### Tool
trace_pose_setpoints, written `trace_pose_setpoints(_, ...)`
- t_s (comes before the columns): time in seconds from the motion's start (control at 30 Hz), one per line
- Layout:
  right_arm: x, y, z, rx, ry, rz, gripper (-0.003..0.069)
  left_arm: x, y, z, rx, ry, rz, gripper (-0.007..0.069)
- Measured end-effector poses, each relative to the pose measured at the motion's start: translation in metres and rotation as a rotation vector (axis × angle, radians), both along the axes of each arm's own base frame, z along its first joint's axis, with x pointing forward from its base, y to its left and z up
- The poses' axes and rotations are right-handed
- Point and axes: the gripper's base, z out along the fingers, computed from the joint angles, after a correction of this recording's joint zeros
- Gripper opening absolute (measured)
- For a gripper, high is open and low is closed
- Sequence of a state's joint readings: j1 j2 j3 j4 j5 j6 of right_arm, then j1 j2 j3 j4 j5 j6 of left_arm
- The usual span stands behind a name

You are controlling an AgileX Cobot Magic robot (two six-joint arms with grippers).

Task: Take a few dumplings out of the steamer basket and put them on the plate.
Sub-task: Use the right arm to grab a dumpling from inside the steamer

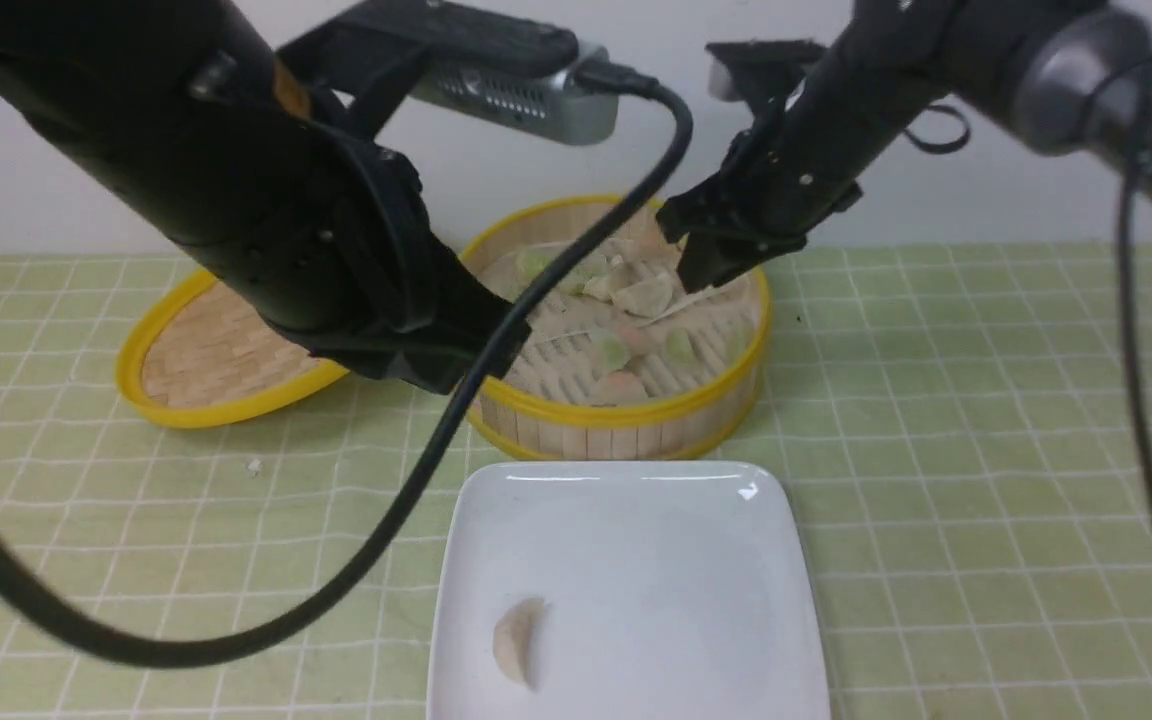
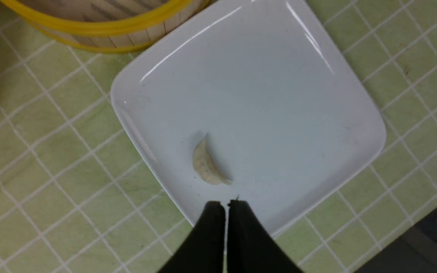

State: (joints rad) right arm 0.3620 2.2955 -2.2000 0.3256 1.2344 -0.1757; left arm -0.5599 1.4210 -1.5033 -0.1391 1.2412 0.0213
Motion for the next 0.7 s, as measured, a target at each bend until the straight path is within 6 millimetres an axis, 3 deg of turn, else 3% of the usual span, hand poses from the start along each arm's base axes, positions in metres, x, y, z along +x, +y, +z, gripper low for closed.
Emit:
trace_pose_setpoints(0.27, 0.029, 0.026, -0.059, -0.137, -0.026, -0.066, 0.0453, -0.025, 0.016, 0.027, -0.049, -0.077, 0.0, -0.0006)
trace_pose_setpoints(0.43, 0.031, 0.026, -0.073, -0.157, 0.001, -0.104, 0.0468, -0.037, 0.023, 0.038, -0.071, -0.112, 0.0, -0.0006)
trace_pose_setpoints(0.57, 0.031, 0.028, -0.074, -0.126, 0.021, -0.123, 0.0333, -0.043, 0.027, 0.043, -0.084, -0.132, 0.0, -0.0006)
trace_pose_setpoints(0.67, 0.029, 0.03, -0.075, -0.11, 0.036, -0.123, 0.0119, -0.046, 0.029, 0.046, -0.091, -0.14, 0.0, -0.0006)
trace_pose_setpoints(0.7, 0.029, 0.03, -0.075, -0.109, 0.038, -0.124, 0.0099, -0.047, 0.029, 0.046, -0.091, -0.141, 0.0, -0.0006)
